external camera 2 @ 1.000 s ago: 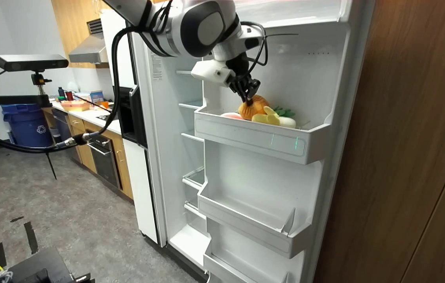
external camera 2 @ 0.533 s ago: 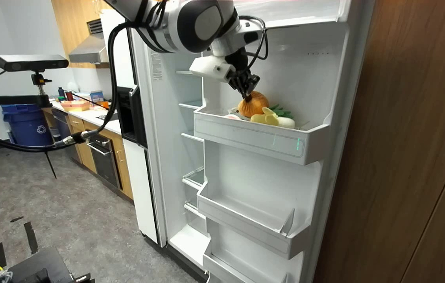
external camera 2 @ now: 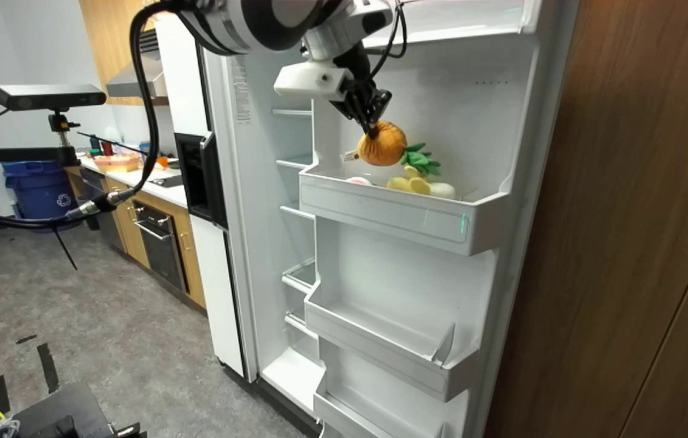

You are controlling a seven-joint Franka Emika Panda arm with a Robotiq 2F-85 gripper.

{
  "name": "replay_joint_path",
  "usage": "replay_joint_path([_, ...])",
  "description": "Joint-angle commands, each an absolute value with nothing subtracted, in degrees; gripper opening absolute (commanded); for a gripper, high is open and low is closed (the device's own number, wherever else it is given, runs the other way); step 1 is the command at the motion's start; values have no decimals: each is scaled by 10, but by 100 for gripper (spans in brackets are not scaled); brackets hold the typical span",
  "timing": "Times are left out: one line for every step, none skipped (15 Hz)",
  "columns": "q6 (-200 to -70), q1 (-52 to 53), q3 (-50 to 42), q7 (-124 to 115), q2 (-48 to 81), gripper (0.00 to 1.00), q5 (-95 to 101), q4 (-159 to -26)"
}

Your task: Pick up the pineapple plush toy.

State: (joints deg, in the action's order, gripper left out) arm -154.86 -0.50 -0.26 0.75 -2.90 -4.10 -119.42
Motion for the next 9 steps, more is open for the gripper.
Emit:
replay_joint_path([-1507, 1, -6, 46, -98, 1, -61, -1240])
replay_joint_path([-1495, 1, -7, 50, -110, 1, -59, -1246])
replay_joint_path([-1487, 2, -9, 54, -125, 1, -58, -1255])
replay_joint_path([-1478, 2, -10, 55, -136, 1, -56, -1261])
replay_joint_path([-1473, 1, -11, 55, -148, 1, -53, -1268])
replay_joint_path([-1464, 2, -12, 57, -159, 1, -53, -1274])
replay_joint_path([-1459, 3, -10, 52, -165, 1, -50, -1277])
replay_joint_path([-1455, 4, -8, 50, -172, 1, -48, -1282])
replay_joint_path([-1449, 5, -8, 50, -181, 1, -47, -1289])
